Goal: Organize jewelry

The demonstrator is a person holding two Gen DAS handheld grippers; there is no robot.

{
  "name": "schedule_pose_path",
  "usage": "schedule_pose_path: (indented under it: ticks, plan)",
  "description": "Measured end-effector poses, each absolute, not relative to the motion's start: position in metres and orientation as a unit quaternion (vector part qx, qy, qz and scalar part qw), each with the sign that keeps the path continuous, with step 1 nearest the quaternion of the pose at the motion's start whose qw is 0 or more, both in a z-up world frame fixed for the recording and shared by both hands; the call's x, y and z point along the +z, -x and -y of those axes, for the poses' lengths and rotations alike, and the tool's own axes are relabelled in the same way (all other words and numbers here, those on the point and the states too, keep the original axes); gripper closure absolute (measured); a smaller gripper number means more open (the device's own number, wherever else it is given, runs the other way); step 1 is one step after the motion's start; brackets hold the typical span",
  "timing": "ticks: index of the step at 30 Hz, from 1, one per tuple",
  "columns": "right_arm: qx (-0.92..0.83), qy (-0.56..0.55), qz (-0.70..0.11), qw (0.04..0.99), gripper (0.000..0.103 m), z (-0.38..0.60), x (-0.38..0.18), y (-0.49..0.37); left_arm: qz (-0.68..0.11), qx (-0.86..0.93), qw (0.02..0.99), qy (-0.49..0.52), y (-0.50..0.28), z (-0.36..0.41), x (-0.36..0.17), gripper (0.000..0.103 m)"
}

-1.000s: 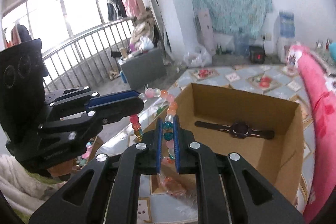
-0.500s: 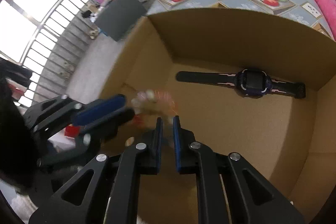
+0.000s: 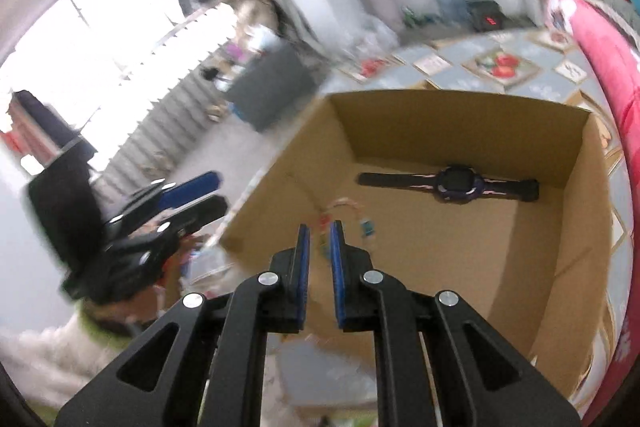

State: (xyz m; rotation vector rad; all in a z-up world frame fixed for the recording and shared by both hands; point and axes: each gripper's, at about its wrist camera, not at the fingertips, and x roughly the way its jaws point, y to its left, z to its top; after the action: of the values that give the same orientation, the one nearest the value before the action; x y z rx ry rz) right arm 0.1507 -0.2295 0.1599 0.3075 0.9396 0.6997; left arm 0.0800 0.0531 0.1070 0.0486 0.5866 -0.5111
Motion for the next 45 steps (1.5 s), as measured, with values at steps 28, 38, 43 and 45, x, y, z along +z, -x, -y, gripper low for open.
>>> schedule_pose_path:
  ticks: [28, 38, 43, 45]
  plan:
    - [0.211, -0.199, -0.453, 0.843, 0.085, 0.301, 0.085, -0.082, -0.352, -0.234, 0.905, 0.041, -0.046, -0.044, 0.030, 0.059]
    - [0.238, -0.263, -0.410, 0.840, 0.084, 0.322, 0.086, -0.086, -0.382, -0.269, 0.884, 0.014, -0.036, -0.022, 0.013, 0.059]
    - [0.246, -0.271, -0.425, 0.828, 0.084, 0.320, 0.075, -0.087, -0.405, -0.272, 0.873, -0.002, -0.042, 0.001, -0.004, 0.053]
    - [0.247, -0.274, -0.426, 0.826, 0.083, 0.322, 0.074, -0.087, -0.416, -0.277, 0.866, 0.004, -0.047, 0.004, -0.007, 0.052]
